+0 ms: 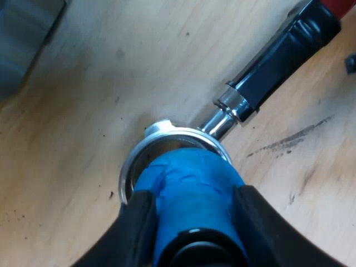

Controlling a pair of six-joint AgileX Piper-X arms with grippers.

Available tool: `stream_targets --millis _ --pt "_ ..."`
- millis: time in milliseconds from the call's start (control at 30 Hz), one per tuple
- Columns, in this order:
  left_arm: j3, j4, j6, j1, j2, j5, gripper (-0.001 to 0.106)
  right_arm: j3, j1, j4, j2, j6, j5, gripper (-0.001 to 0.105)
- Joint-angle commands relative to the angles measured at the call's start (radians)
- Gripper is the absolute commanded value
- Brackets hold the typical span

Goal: Grind coffee beans and then tamp

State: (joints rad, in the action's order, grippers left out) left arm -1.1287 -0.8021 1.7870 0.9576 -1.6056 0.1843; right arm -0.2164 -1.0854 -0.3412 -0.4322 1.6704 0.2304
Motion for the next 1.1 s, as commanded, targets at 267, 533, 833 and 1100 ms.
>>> stream_targets --millis 267,533,833,1100 --pt "-0.007 0.028 0.006 0.005 -0.016 -0.008 0.000 -0.006 -0.001 0.001 0.005 0.010 -0.003 0.067" --pt "-0.007 0.025 0.011 0.005 -0.053 -0.008 0.000 -0.006 -0.001 0.001 0.005 0.010 -0.003 0.067" --pt "-0.007 0.014 0.011 0.005 -0.094 -0.008 0.000 -0.006 -0.001 0.001 0.005 0.010 -0.003 0.067" --pt "0.064 0.016 0.013 0.009 -0.096 -0.008 0.000 -0.002 -0.001 0.001 0.005 0.010 -0.003 0.067"
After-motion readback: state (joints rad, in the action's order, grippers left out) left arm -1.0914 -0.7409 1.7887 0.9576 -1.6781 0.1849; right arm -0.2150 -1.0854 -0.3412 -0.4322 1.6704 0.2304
